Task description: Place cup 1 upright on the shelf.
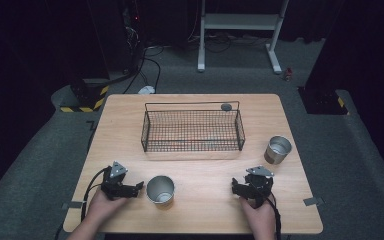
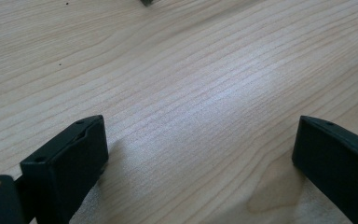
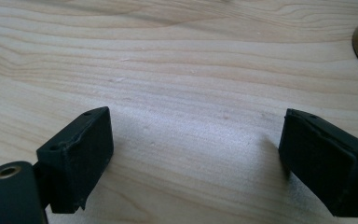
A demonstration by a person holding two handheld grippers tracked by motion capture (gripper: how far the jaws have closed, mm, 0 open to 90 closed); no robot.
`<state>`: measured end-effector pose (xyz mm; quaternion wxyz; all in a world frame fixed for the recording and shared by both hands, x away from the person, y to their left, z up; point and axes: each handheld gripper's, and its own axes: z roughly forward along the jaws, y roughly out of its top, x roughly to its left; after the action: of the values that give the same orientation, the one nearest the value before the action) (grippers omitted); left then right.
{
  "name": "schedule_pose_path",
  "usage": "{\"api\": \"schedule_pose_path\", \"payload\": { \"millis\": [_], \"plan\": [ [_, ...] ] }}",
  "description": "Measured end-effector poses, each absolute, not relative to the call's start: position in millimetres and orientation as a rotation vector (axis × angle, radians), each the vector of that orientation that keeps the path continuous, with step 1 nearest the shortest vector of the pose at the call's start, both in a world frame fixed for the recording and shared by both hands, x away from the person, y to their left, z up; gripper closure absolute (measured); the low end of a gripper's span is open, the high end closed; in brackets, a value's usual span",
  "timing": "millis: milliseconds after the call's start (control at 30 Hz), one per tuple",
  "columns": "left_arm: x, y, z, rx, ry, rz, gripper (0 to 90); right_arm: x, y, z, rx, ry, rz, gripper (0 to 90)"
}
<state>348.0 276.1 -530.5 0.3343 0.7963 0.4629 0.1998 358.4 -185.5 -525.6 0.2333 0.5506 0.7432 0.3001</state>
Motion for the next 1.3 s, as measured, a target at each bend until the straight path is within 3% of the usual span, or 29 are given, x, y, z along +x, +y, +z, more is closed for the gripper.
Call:
{"api": "schedule_pose_path", "payload": {
  "millis": [733, 1300],
  "plan": [
    [345.2, 275.5, -530.2, 2.074, 1.222, 0.519, 4.4, 356.8, -185.5, -525.4, 1.504, 2.054, 0.828, 10.0],
    [347.7, 276.5, -529.9, 2.09, 1.231, 0.512, 0.0, 356.0, -184.4, -525.6, 1.493, 2.064, 0.835, 9.9]
  ]
}}
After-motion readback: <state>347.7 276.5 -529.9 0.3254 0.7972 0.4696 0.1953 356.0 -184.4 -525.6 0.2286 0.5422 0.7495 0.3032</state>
